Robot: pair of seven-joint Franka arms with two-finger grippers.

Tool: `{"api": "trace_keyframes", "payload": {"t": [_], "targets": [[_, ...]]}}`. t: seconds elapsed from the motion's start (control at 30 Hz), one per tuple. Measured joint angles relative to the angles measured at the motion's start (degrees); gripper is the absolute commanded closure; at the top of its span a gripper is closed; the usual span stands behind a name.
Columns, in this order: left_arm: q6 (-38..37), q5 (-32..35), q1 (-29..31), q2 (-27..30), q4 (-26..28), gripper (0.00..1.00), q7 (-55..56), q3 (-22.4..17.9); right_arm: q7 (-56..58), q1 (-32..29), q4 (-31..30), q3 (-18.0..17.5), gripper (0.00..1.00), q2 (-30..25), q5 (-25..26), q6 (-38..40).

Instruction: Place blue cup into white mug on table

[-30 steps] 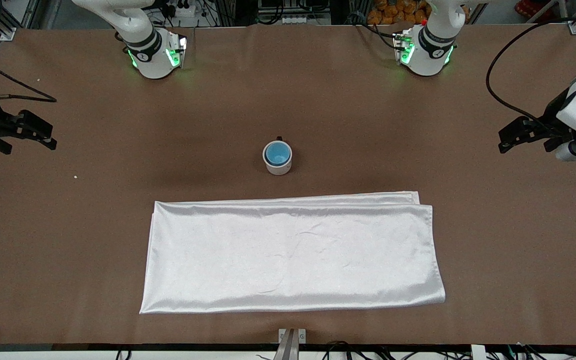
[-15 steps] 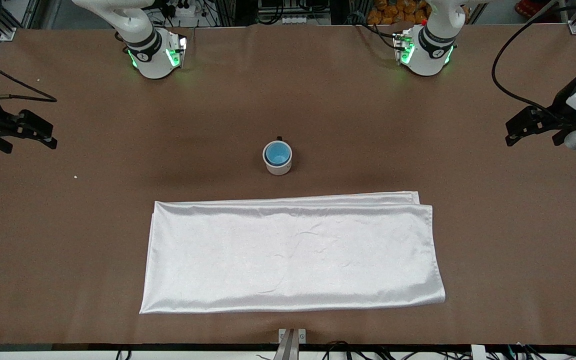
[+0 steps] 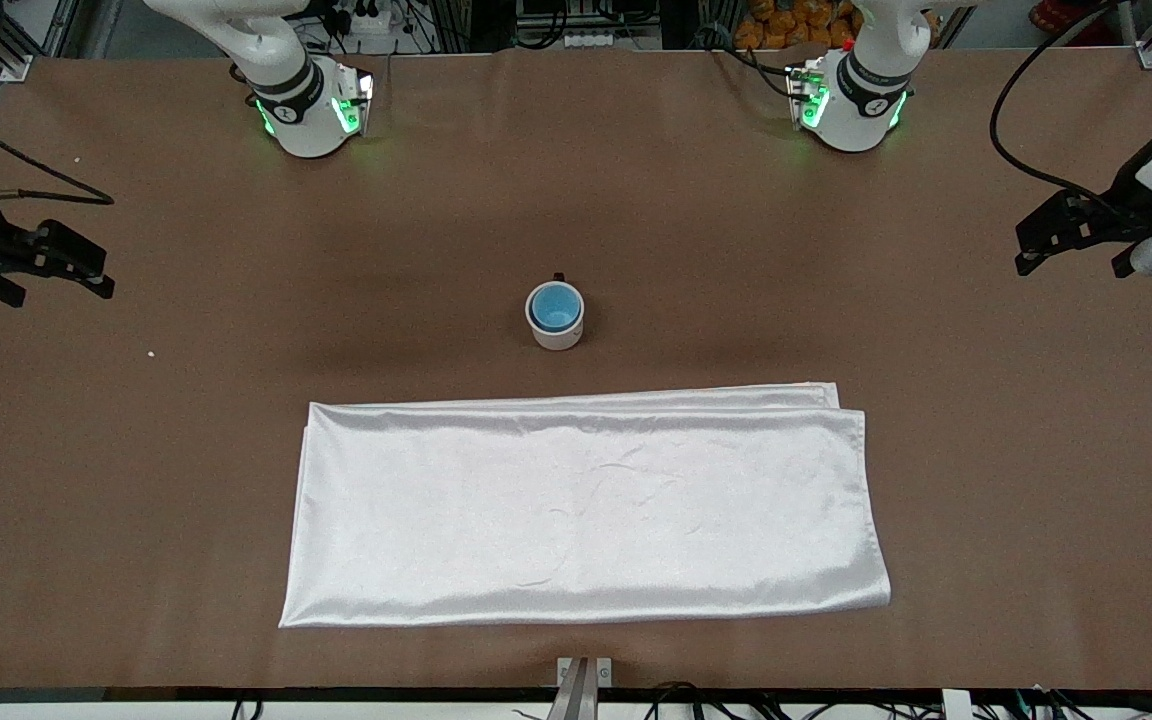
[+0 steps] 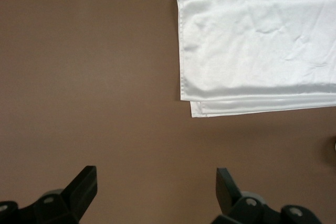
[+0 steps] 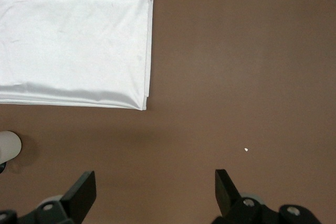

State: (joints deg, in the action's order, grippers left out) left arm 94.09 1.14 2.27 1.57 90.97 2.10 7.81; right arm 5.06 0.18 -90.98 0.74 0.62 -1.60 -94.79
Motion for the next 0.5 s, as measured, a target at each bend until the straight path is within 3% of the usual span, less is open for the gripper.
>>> {"api": "trace_keyframes", "payload": {"t": [0.5], "targets": [[0.00, 0.00, 0.01, 0.00, 0.21, 0.00, -0.29, -0.31, 0.00, 0.00, 0.00, 0.01, 0.00, 0.06, -0.01, 0.00]]}}
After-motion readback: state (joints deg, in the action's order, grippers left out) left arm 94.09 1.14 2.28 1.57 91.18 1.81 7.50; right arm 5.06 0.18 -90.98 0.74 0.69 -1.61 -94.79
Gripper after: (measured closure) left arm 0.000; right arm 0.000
